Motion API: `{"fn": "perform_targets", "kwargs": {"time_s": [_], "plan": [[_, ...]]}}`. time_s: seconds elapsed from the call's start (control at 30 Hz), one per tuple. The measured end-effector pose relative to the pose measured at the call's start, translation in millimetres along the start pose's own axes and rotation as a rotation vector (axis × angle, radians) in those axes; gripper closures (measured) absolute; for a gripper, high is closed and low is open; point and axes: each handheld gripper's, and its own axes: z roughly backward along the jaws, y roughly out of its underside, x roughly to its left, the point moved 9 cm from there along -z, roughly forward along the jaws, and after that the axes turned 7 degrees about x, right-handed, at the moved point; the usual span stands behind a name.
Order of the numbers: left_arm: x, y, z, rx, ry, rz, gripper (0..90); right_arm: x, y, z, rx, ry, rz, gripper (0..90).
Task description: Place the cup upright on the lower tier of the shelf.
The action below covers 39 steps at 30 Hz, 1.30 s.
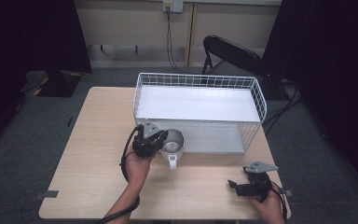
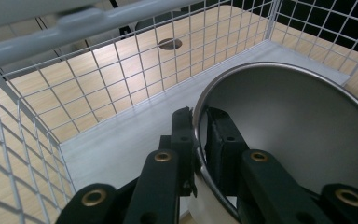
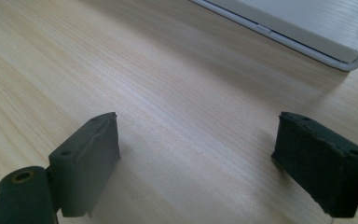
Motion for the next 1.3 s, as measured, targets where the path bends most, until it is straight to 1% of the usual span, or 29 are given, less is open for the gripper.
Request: {"fn": "perform_targets", "kwargs": {"time_s": [0.27,0.5,0.6,0.7,0.73,0.8,0.97,1.07,1.23,1.3], "plan": [[-4.0,-1.3,-8.8,-0.007,-0.009,0.006,82.0,0.0,0.1,0.1,0.0,0.0,-0.001,13.1],[-6.2,-0.3,-17.8,0.007,-0.006,0.009,82.0,0.0,0.1,0.1,0.0,0.0,-0.001,13.1],[-8.0,-0.5,-21.3,0.005,-0.005,0.014,82.0,0.0,0.1,0.1,0.0,0.0,-0.001,13.1],[-9.6,-1.6,-24.7,0.003,-0.011,0.007,81.9,0.0,0.1,0.1,0.0,0.0,-0.001,13.1],[-10.1,-1.8,-25.6,0.003,-0.011,0.015,82.0,0.1,0.1,0.1,0.0,0.0,-0.001,13.1],[-10.5,-2.7,-28.0,0.002,-0.012,0.013,81.9,0.1,0.1,0.1,0.0,0.0,-0.001,13.1],[-11.4,-3.4,-30.8,0.003,-0.016,0.01,81.9,0.0,0.1,0.1,0.0,0.0,-0.001,13.1],[-10.6,-5.2,-31.9,-0.002,-0.014,0.022,81.9,0.0,0.1,0.1,0.0,0.0,-0.001,13.1],[-12.5,-6.8,-34.4,0.0,-0.022,0.006,81.9,0.1,0.5,0.5,0.001,0.0,-0.002,13.1],[-13.1,-7.1,-35.7,0.0,-0.022,0.008,81.9,0.1,0.5,0.5,0.001,0.0,-0.002,13.1]]}}
